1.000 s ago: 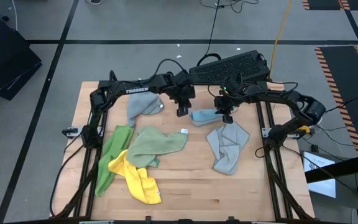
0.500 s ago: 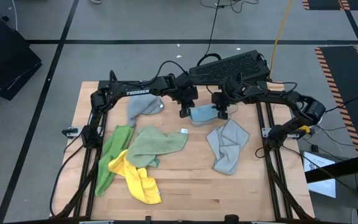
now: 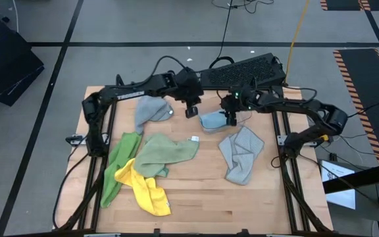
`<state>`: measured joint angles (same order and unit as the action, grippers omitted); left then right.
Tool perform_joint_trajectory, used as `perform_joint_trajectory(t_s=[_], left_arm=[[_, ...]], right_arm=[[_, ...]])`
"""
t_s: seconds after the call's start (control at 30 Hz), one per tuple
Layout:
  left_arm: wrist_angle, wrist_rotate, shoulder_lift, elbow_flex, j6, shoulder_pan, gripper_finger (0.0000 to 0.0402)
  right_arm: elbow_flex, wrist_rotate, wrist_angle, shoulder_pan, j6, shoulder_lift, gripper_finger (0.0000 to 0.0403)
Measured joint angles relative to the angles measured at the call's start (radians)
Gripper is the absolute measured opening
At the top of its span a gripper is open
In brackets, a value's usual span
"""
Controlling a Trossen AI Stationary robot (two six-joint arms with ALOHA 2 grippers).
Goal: Fold microfiber towels
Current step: Put the blue towel in the transparent bin
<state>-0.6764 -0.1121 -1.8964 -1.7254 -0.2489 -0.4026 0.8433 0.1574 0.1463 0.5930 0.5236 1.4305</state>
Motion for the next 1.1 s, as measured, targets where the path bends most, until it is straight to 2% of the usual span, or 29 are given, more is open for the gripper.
perform_joint_trajectory(t_s=[0.07, 0.2, 0.3, 0.4, 0.53, 0.7, 0.83, 0.97, 1.1], left_arm=[[-0.011, 0.009, 0.031, 0.028, 0.021, 0.001, 0.0042], [0.082, 0.029, 0.093, 0.158, 0.073, 0.020, 0.0042], [0.184, 0.091, 0.135, 0.262, 0.100, 0.048, 0.0042], [0.274, 0.175, 0.187, 0.339, 0.138, 0.086, 0.0042], [0.394, 0.272, 0.242, 0.439, 0.148, 0.154, 0.0042], [0.532, 0.289, 0.277, 0.530, 0.148, 0.223, 0.0042], [0.564, 0.304, 0.274, 0.553, 0.150, 0.267, 0.0042], [0.576, 0.331, 0.276, 0.553, 0.130, 0.303, 0.0042], [0.577, 0.347, 0.287, 0.553, 0.128, 0.328, 0.0042]], right_arm=[[0.007, -0.001, 0.008, -0.025, -0.051, -0.013, 0.0149], [0.052, -0.002, 0.099, -0.048, -0.159, -0.002, 0.0093], [0.084, -0.011, 0.212, -0.048, -0.189, 0.038, 0.0045], [0.098, -0.075, 0.211, -0.039, -0.190, 0.075, 0.0009], [0.101, -0.082, 0.197, 0.003, -0.186, 0.138, 0.0009], [0.104, -0.050, 0.148, 0.065, -0.183, 0.228, 0.0002], [0.099, -0.105, 0.108, 0.082, -0.169, 0.283, 0.0003], [0.100, -0.172, 0.133, 0.068, -0.168, 0.262, 0.0003], [0.101, -0.162, 0.125, 0.048, -0.197, 0.196, 0.0003]])
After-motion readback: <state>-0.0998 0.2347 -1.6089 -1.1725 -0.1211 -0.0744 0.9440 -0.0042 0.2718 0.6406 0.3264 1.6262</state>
